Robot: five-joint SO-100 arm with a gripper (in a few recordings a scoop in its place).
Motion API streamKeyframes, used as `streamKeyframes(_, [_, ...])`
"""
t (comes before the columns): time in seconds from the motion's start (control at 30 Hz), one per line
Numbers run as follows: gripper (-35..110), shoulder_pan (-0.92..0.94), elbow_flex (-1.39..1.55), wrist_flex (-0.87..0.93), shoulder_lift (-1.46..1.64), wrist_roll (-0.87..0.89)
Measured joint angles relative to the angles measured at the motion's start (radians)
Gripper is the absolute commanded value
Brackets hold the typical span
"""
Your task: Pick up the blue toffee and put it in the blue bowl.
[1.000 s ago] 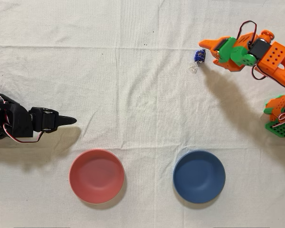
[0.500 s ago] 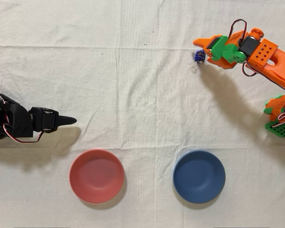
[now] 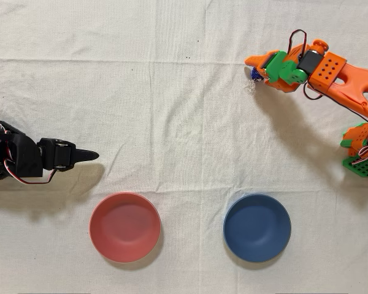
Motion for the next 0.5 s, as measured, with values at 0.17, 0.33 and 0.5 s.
streamKeyframes(0.17, [54, 0.003, 0.0, 0.0, -0.014, 0.005])
streamKeyframes(0.33, [51, -0.011, -0.018, 0.0, -0.026, 0.018])
streamKeyframes(0.5, [46, -0.017, -0.037, 0.0, -0.041, 0.017])
